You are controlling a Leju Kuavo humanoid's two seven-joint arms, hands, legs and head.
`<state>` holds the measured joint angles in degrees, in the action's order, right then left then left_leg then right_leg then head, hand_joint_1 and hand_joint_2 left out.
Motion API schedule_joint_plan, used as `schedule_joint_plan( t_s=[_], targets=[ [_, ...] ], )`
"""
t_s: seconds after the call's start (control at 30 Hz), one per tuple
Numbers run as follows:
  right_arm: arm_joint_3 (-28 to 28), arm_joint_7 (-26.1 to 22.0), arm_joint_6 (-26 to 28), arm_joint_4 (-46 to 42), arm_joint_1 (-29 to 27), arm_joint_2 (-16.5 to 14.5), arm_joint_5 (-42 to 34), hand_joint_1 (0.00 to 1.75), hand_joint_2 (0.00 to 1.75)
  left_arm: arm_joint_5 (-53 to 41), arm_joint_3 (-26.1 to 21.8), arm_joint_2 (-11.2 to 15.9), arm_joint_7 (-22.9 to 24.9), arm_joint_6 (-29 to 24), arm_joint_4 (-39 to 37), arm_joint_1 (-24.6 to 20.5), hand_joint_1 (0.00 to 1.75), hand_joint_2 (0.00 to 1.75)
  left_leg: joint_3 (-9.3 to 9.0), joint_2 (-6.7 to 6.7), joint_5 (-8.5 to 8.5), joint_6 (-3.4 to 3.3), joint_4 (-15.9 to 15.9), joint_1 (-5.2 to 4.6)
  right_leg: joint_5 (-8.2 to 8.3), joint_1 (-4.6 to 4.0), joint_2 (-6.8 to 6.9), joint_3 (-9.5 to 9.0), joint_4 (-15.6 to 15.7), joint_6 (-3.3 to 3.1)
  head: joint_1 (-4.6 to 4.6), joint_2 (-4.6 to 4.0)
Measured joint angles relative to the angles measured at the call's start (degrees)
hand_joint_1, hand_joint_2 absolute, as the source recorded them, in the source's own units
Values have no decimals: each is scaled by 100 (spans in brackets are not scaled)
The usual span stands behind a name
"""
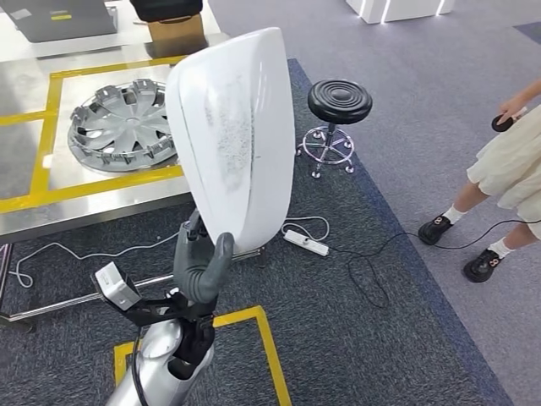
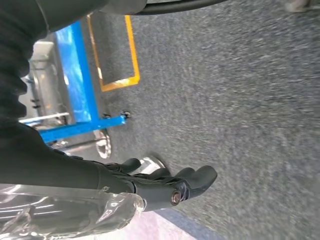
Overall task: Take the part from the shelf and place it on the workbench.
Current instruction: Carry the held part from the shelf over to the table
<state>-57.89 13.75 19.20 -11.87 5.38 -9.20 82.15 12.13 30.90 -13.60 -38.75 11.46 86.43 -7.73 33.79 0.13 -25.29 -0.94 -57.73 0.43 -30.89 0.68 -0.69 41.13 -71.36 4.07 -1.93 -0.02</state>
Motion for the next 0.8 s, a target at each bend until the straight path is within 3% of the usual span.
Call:
schedule_joint_plan(
  t_s=[0.03, 0.07, 0.1, 0.17, 0.23, 0.37, 0.43, 0.5, 0.53, 0.57, 0.63, 0.7, 0.73, 0.8],
  targets=[
    [4, -8, 28, 0, -6, 0, 29, 0, 175, 0, -2, 2, 0, -5, -1, 2, 175, 175, -2, 1, -2, -5, 0, -4, -72, 0, 6, 120, -258, 5, 1, 0],
    [10, -11, 49, 0, -11, 0, 59, 0, 175, -1, -2, 4, 0, -7, -1, 4, 175, 175, -6, 1, -4, -8, -1, -6, -44, -1, 8, 148, -322, 6, -3, 0],
    [20, -24, 62, 0, -16, 1, 85, 0, 175, -1, -2, 6, 0, -8, -1, 7, 175, 175, -13, 0, -7, -6, -1, -6, 80, 0, 11, 67, -166, 0, -2, 0],
    [57, -126, 71, -1, -13, 2, 103, 0, 175, -8, -2, 8, -1, -15, 1, 12, 175, 175, -34, -3, -20, 17, -4, -11, 419, -2, 38, -323, 588, -21, -4, 0],
    [85, -437, 49, -2, 8, 2, -18, 0, 175, -34, -4, 11, -23, -43, 1, 13, 175, 175, -37, -4, -32, 73, -17, -35, 572, -11, 53, -610, 1131, -78, 3, 0],
    [63, -1521, 22, -1, 8, -12, -445, 0, 175, -163, -23, 28, -102, -155, 48, 71, 175, 175, -24, 0, -51, 208, -22, -33, 594, -23, 20, -637, 1220, -219, 18, 0],
    [-12, -1920, -279, 0, 22, -25, -686, 0, 175, -213, -55, 45, -116, -137, 113, 119, 175, 175, 123, -5, -274, 274, -342, -27, 610, 1, 18, -643, 1242, -277, 44, 0],
    [-140, -2026, -743, 0, 39, -27, -903, 0, 175, -242, -113, 66, -124, -65, 147, 173, 175, 175, 468, -8, -622, 315, -1053, -23, 607, 3, 19, -639, 1242, -307, 71, 0],
    [-203, -1997, -918, 0, 39, -27, -972, 0, 175, -251, -143, 73, -125, -33, 151, 205, 175, 175, 627, -8, -724, 324, -1363, -21, 606, 3, 19, -638, 1242, -311, 72, 0],
    [-260, -1946, -1017, 0, 36, -27, -1006, 0, 175, -255, -170, 79, -125, -13, 152, 231, 175, 175, 711, -8, -723, 326, -1511, -20, 605, 4, 19, -637, 1241, -312, 74, 0],
    [-328, -1837, -1021, 0, 36, -28, -990, 0, 175, -260, -206, 80, -125, 0, 154, 255, 175, 175, 579, -8, -436, 316, -1206, -17, 605, 10, 9, -640, 1241, -305, 75, 0],
    [-346, -1759, -945, -3, 43, -30, -954, 0, 175, -266, -240, 70, -125, 3, 164, 257, 175, 175, 225, -13, -106, 300, -492, -5, 599, -2, -13, -635, 1224, -265, 83, 0],
    [-350, -1735, -903, -5, 45, -30, -949, 0, 175, -269, -255, 66, -125, 5, 171, 260, 175, 175, 97, -20, -28, 274, -231, -1, 599, -14, -23, -627, 1218, -232, 83, 1],
    [-358, -1659, -791, -10, 40, -28, -908, 0, 175, -273, -276, 60, -125, 5, 184, 274, 175, 175, 20, -35, -27, 198, -31, -10, 607, -31, -34, -610, 1224, -161, 88, 1]
  ],
)
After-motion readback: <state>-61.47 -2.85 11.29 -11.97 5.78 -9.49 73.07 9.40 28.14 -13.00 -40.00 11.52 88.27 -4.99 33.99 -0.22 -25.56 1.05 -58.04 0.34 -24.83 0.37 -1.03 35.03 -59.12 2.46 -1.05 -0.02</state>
